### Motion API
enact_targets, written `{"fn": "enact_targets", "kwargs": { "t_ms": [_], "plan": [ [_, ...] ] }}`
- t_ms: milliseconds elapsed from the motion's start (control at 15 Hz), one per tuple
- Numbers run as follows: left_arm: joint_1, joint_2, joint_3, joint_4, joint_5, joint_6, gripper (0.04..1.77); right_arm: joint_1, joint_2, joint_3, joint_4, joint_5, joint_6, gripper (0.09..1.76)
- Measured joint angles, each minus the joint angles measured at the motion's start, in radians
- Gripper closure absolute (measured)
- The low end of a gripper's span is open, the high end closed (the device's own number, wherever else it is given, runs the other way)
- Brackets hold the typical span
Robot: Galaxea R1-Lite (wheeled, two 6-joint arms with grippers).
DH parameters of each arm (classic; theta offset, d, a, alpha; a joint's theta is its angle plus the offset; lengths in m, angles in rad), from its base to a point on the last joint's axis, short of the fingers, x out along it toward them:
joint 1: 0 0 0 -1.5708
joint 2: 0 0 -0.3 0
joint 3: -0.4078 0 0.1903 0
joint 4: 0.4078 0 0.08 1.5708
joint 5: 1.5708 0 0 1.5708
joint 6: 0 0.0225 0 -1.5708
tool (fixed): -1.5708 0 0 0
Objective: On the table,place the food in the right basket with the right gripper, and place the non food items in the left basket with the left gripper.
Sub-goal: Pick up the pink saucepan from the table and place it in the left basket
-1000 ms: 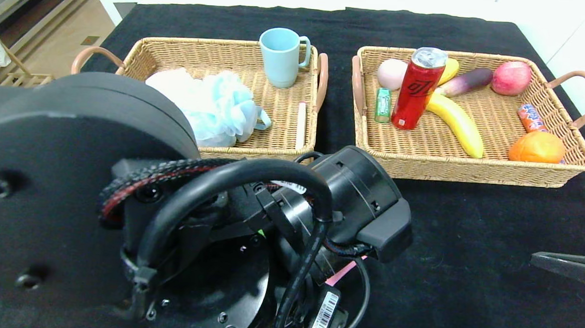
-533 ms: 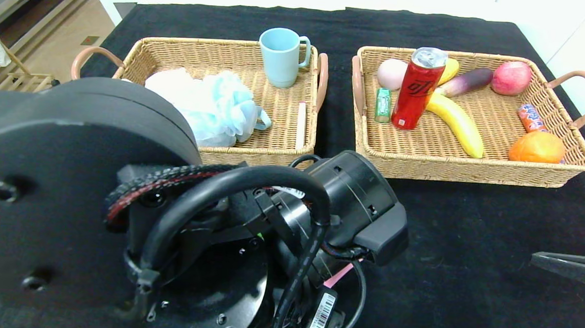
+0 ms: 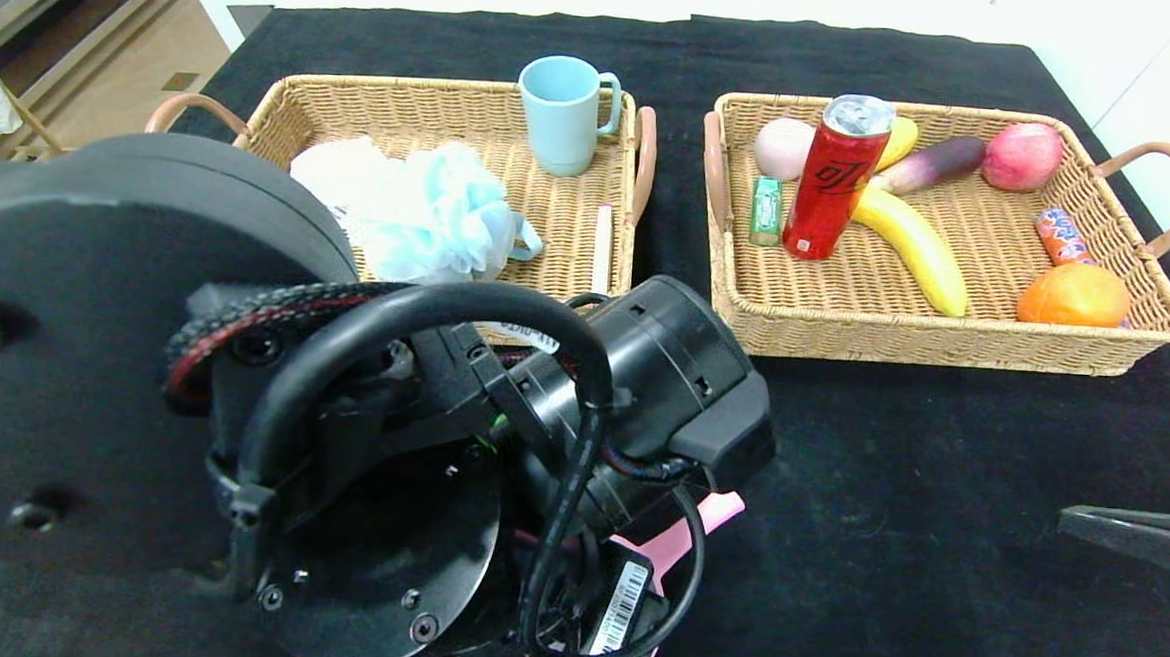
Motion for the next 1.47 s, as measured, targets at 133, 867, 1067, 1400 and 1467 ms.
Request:
{"fn": "enact_targets", "kwargs": {
  "t_ms": [133,867,1067,1400,1467],
  "plan": [
    [0.006,0.0,0.001,0.001,0.0,0.0,0.09,-0.001,0.001,0.0,0.0,0.0,0.0,0.14],
    [0.018,0.001,0.025,-0.003,-0.003,-0.001,0.09,-0.002,0.011,0.001,0.0,0.0,0.001,0.14],
    [0.022,0.002,0.052,-0.007,-0.005,0.0,0.09,-0.002,0.014,0.002,0.0,0.0,0.0,0.14],
    [0.023,0.009,0.063,-0.01,-0.012,0.001,0.09,-0.002,0.015,0.002,0.0,0.0,0.002,0.14],
    [0.023,0.011,0.066,-0.009,-0.014,0.001,0.09,-0.002,0.015,0.001,0.0,0.0,0.002,0.14]
  ]
}}
